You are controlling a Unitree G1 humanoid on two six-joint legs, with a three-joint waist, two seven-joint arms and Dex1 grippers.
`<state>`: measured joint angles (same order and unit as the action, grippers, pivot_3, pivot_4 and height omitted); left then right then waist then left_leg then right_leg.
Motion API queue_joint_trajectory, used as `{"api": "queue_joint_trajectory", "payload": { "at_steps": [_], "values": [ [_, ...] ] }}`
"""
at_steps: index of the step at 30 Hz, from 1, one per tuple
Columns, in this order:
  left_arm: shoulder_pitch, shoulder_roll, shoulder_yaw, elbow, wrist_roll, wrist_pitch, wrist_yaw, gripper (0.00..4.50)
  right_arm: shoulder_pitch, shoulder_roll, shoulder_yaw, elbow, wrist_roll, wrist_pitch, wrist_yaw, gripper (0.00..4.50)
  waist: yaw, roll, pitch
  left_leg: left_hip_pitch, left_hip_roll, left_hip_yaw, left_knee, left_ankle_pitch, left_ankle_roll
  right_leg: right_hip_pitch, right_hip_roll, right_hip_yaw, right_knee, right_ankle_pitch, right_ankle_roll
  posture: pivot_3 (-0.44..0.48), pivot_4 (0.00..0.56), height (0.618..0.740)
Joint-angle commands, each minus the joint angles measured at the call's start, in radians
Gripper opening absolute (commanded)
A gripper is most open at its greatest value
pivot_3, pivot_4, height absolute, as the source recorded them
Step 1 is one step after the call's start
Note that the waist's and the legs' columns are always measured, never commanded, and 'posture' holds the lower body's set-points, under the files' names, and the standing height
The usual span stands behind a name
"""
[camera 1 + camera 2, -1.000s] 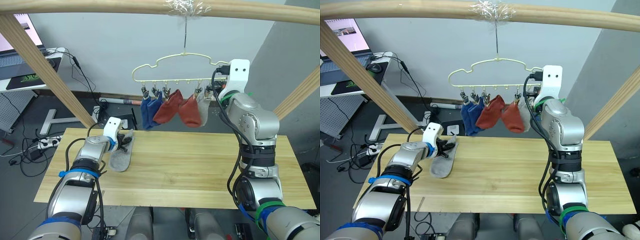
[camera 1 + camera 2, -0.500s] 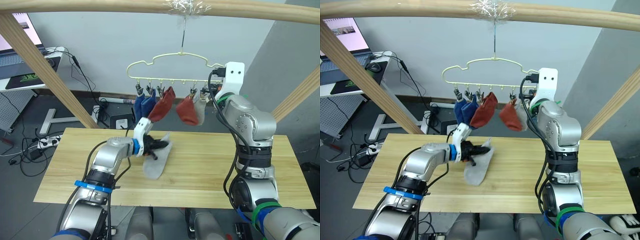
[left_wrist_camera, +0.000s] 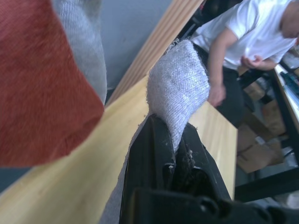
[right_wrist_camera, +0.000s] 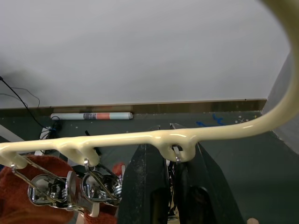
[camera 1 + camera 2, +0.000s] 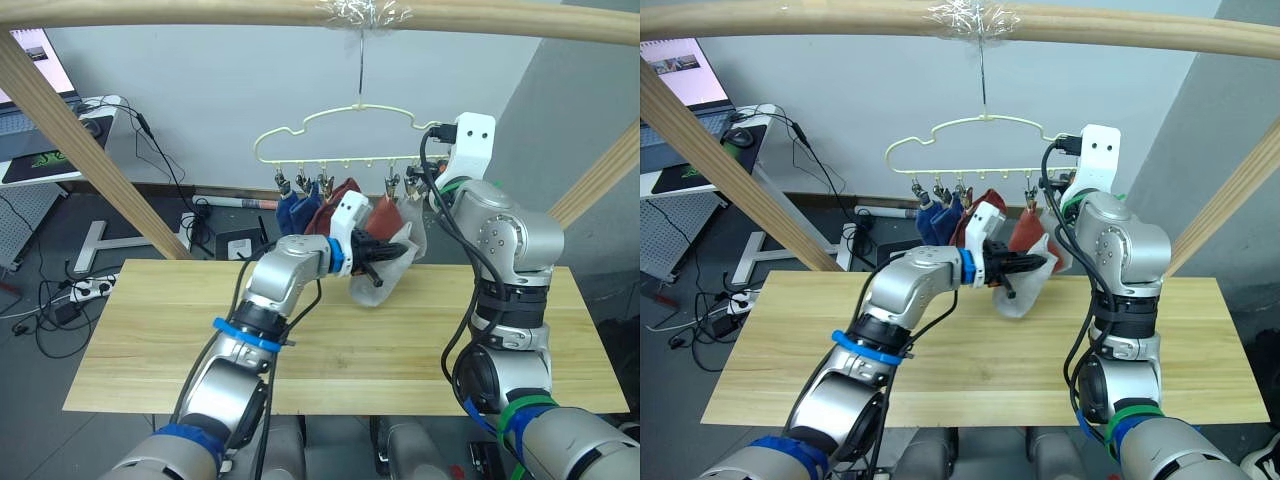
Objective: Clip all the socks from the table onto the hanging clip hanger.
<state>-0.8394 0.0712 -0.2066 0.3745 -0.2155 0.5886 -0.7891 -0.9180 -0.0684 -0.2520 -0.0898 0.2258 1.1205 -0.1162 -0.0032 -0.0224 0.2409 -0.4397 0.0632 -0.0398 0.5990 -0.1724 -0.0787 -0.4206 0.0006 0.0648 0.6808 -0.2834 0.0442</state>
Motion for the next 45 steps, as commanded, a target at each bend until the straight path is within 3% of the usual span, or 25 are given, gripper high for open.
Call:
{"api": "queue_joint_trajectory", "payload": {
  "at_steps": [1,9,16,41,45],
  "values": [
    [-0.051,-0.039,-0.006,0.089,0.034,-0.096,0.034,0.02,-0.037,0.003,-0.012,-0.057,0.014,0.011,-0.009,0.00,0.000,0.000,0.000,0.000,0.000,0.000,0.000,0.000,0.000,0.000,0.000,0.000,0.000,0.000,0.000,0.064,0.231,0.740],
    [-0.154,-0.102,0.039,0.325,0.072,-0.250,0.112,0.02,-0.044,0.007,-0.014,-0.074,0.014,0.038,-0.014,0.00,-0.001,0.000,0.000,-0.002,0.000,0.000,0.000,0.000,0.000,-0.001,0.000,0.000,-0.001,0.000,0.000,0.055,0.228,0.740],
    [-0.220,-0.136,0.079,0.426,0.072,-0.310,0.127,0.02,-0.037,0.011,-0.013,-0.089,0.012,0.052,-0.018,0.00,-0.002,0.000,0.000,-0.002,0.000,0.000,0.000,0.000,0.000,-0.001,0.000,0.000,-0.001,0.000,0.000,0.048,0.227,0.740],
    [-0.276,-0.166,0.167,0.434,0.040,-0.280,0.113,0.02,-0.025,0.023,-0.018,-0.098,0.008,0.055,-0.021,0.00,-0.005,0.000,0.000,-0.002,0.000,0.000,0.000,0.000,0.000,-0.001,0.000,0.000,-0.001,0.000,0.000,0.052,0.232,0.740],
    [-0.276,-0.169,0.167,0.433,0.043,-0.277,0.109,0.00,-0.027,0.027,-0.026,-0.099,0.009,0.061,-0.022,1.30,-0.005,0.000,0.000,-0.002,0.000,0.000,0.000,0.000,0.000,-0.001,0.000,0.000,0.000,0.000,0.000,0.052,0.232,0.740]
  ]
}}
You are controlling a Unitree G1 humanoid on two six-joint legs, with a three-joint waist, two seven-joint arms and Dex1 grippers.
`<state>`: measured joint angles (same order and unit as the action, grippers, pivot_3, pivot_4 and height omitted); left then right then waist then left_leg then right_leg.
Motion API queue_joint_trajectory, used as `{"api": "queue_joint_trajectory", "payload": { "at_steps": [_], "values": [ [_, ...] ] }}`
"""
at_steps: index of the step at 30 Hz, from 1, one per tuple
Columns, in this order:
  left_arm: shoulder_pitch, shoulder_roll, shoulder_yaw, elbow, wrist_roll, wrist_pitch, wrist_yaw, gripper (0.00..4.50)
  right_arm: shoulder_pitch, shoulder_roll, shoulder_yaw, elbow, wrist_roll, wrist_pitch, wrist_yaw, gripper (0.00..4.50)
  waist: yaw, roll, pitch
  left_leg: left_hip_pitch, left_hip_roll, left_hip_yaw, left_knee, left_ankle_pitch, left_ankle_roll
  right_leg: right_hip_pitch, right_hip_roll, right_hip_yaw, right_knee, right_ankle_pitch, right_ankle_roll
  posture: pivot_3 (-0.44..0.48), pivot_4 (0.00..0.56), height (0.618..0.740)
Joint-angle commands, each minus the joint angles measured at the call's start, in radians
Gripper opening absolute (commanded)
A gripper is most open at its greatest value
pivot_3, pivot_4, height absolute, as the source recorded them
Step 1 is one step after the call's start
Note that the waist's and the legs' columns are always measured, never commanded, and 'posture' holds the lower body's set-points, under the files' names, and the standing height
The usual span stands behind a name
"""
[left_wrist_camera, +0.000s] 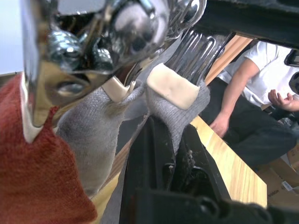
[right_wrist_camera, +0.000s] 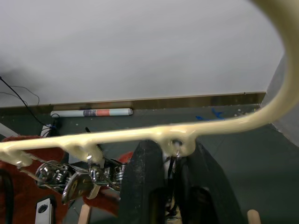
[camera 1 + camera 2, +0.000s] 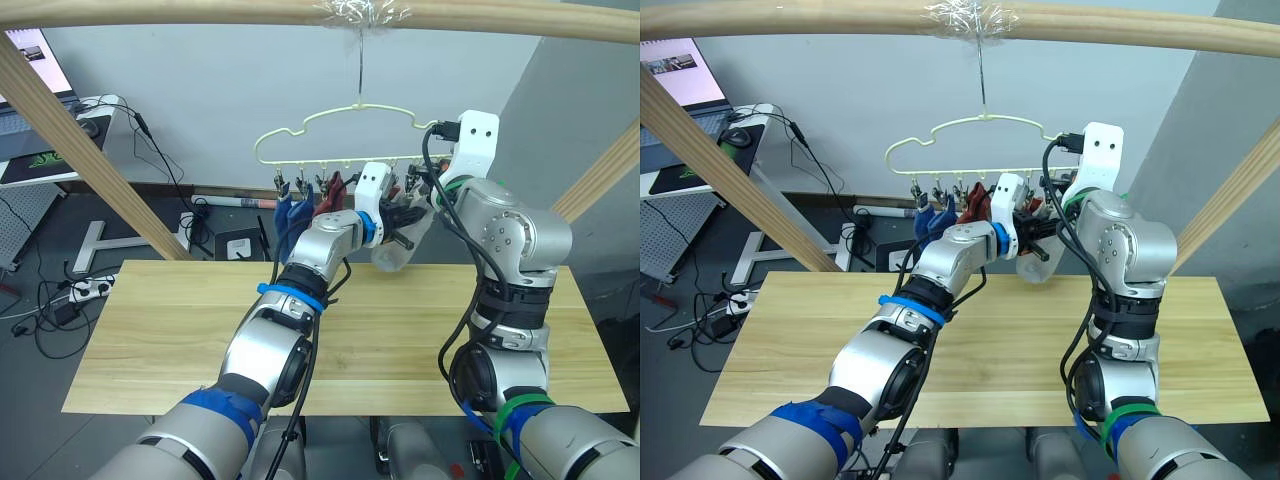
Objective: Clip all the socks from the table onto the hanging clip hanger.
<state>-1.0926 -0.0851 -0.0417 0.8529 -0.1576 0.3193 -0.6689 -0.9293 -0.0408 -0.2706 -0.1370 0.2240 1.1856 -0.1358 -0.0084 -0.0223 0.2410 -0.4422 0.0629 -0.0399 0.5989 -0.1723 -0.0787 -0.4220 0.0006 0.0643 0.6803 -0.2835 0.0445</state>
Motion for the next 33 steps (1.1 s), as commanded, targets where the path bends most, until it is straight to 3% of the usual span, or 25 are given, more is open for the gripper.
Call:
{"api": "queue_joint_trajectory", "payload": {
  "at_steps": [1,4,7,14,19,22,27,33],
  "values": [
    [-0.023,-0.014,0.003,-0.045,-0.016,-0.006,-0.013,0.00,-0.015,-0.002,-0.005,-0.053,0.008,-0.002,-0.002,1.74,0.000,0.000,0.000,0.000,0.000,0.000,0.000,0.000,0.000,0.000,0.000,0.000,0.000,0.000,0.000,0.052,0.232,0.740],
    [-0.024,-0.017,0.009,-0.049,-0.028,0.002,-0.026,0.00,-0.011,-0.004,0.000,-0.058,0.007,0.004,0.002,2.74,0.000,0.000,0.000,0.000,0.000,0.000,0.000,0.000,0.000,0.000,0.000,0.000,0.000,0.000,0.000,0.052,0.232,0.740],
    [-0.017,-0.014,0.005,-0.058,-0.023,0.019,-0.036,0.00,0.002,-0.006,0.002,-0.072,0.007,0.016,0.006,2.74,0.000,0.000,0.000,0.000,0.000,0.000,0.000,0.000,0.000,0.000,0.000,0.000,0.000,0.000,0.000,0.052,0.232,0.740],
    [0.092,0.037,-0.065,-0.226,0.003,0.095,-0.087,2.03,0.142,-0.036,0.006,-0.260,0.038,0.126,0.056,2.80,-0.003,0.000,0.000,0.000,0.000,0.000,0.000,0.000,0.000,0.000,0.000,0.000,0.000,0.000,0.000,0.042,0.234,0.740],
    [0.237,0.101,-0.116,-0.470,-0.005,0.176,-0.102,3.65,0.309,-0.073,0.010,-0.463,0.100,0.193,0.139,2.80,-0.013,0.000,0.000,0.000,0.000,-0.001,0.000,0.000,0.000,0.000,0.000,0.000,0.001,0.000,0.000,0.021,0.224,0.740],
    [0.369,0.149,-0.087,-0.675,-0.066,0.231,-0.104,4.47,0.488,-0.129,0.033,-0.601,0.141,0.177,0.216,2.80,-0.016,0.001,-0.001,0.000,0.000,-0.001,0.001,0.000,0.000,0.001,0.000,0.000,0.001,0.000,0.000,0.016,0.219,0.740],
    [0.658,0.278,-0.003,-0.941,-0.119,0.219,-0.085,4.47,0.813,-0.183,0.086,-0.745,0.147,0.029,0.288,2.80,-0.029,0.001,-0.001,0.002,0.001,0.000,0.001,0.000,0.000,0.002,0.000,0.001,0.001,0.000,0.001,0.027,0.209,0.740],
    [0.927,0.447,0.097,-1.079,-0.136,0.224,-0.070,4.47,1.111,-0.196,0.102,-0.766,0.138,-0.167,0.349,2.80,-0.027,0.001,-0.002,0.010,0.002,-0.001,0.005,0.000,0.000,0.009,0.001,0.002,0.001,-0.003,0.004,0.076,0.196,0.740]
  ]
}}
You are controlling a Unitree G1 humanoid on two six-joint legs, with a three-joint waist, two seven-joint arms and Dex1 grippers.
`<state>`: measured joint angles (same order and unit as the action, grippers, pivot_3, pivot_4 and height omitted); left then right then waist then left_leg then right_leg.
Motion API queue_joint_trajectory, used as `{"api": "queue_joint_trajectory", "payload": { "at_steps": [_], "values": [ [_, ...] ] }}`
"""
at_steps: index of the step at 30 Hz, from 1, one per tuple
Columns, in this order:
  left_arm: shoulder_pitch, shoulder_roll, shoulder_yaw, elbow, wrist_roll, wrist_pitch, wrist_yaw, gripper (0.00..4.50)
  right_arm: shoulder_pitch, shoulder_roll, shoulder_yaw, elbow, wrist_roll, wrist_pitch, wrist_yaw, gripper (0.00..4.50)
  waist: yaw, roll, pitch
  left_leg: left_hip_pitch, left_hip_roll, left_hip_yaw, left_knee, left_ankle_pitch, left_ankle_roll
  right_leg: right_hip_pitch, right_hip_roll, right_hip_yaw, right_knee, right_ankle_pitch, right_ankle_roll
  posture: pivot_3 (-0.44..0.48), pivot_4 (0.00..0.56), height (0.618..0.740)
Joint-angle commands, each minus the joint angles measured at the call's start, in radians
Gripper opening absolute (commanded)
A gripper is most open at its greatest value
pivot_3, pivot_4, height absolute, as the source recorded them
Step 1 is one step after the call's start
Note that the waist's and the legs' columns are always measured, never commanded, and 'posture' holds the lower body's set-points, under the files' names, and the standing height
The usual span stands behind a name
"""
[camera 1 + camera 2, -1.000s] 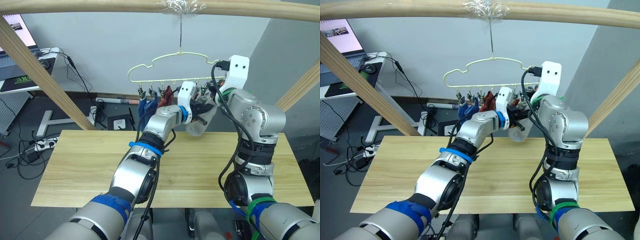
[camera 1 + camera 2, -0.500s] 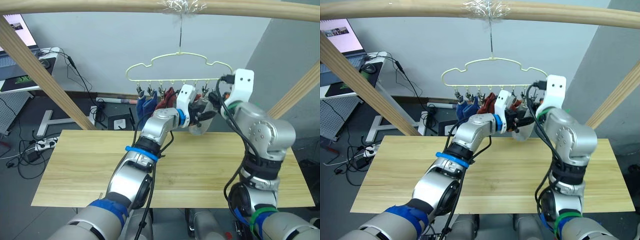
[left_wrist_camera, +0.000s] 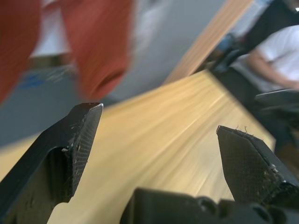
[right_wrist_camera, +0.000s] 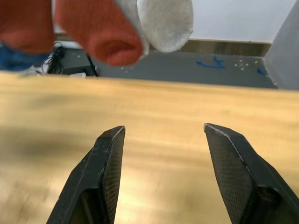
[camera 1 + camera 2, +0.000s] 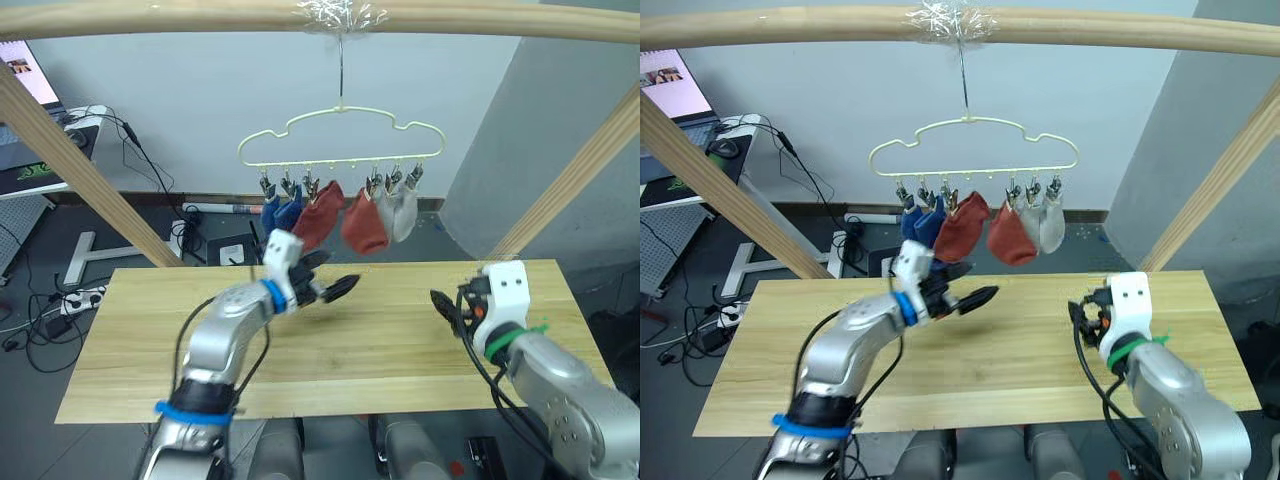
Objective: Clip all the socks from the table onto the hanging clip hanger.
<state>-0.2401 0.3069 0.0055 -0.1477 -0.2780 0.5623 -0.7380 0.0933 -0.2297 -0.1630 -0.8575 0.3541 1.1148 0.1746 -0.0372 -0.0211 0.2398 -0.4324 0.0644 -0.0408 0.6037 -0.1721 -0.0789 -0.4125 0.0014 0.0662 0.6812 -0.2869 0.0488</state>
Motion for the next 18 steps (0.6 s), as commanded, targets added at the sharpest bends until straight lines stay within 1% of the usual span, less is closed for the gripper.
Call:
{"api": "queue_joint_trajectory", "payload": {
  "at_steps": [1,4,7,10,12,18],
  "values": [
    [0.116,0.076,0.082,-0.090,-0.019,-0.023,0.011,4.47,0.148,-0.009,-0.012,-0.046,0.011,-0.133,0.057,2.80,0.003,0.000,-0.001,0.001,0.000,0.000,0.001,0.000,0.000,0.002,0.000,0.000,-0.001,0.000,0.000,0.089,0.190,0.740],
    [0.174,0.097,0.140,-0.117,-0.038,-0.025,0.050,4.47,0.250,-0.014,-0.025,-0.040,0.018,-0.212,0.092,2.80,0.010,-0.001,-0.002,0.001,-0.001,0.001,0.005,0.000,0.000,0.005,-0.002,0.001,-0.001,-0.004,-0.007,0.105,0.182,0.740],
    [0.258,0.113,0.187,-0.165,-0.070,-0.038,0.046,4.47,0.320,-0.042,-0.019,-0.032,-0.002,-0.272,0.116,2.80,0.015,-0.007,-0.008,0.001,-0.002,0.002,0.006,0.000,0.000,0.005,-0.004,0.002,-0.002,-0.003,-0.007,0.113,0.181,0.740],
    [0.325,0.102,0.206,-0.215,-0.103,-0.047,0.055,4.47,0.347,-0.045,-0.037,-0.030,0.014,-0.289,0.116,2.80,0.020,-0.012,-0.014,0.001,-0.001,0.003,0.006,0.000,0.000,0.006,-0.004,0.003,-0.002,-0.003,-0.008,0.114,0.183,0.740],
    [0.359,0.101,0.204,-0.241,-0.114,-0.042,0.063,4.47,0.361,-0.050,-0.050,-0.034,0.023,-0.296,0.118,2.80,0.023,-0.012,-0.014,0.001,-0.001,0.003,0.006,0.000,0.000,0.006,-0.004,0.003,-0.002,-0.004,-0.009,0.114,0.187,0.740],
    [0.377,0.087,0.184,-0.261,-0.151,-0.059,0.065,4.47,0.366,-0.064,-0.076,-0.027,0.041,-0.298,0.118,2.80,0.037,-0.012,-0.014,0.001,-0.001,0.003,0.005,0.000,0.000,0.005,-0.004,0.002,-0.002,-0.005,-0.010,0.114,0.192,0.740]
  ]
}}
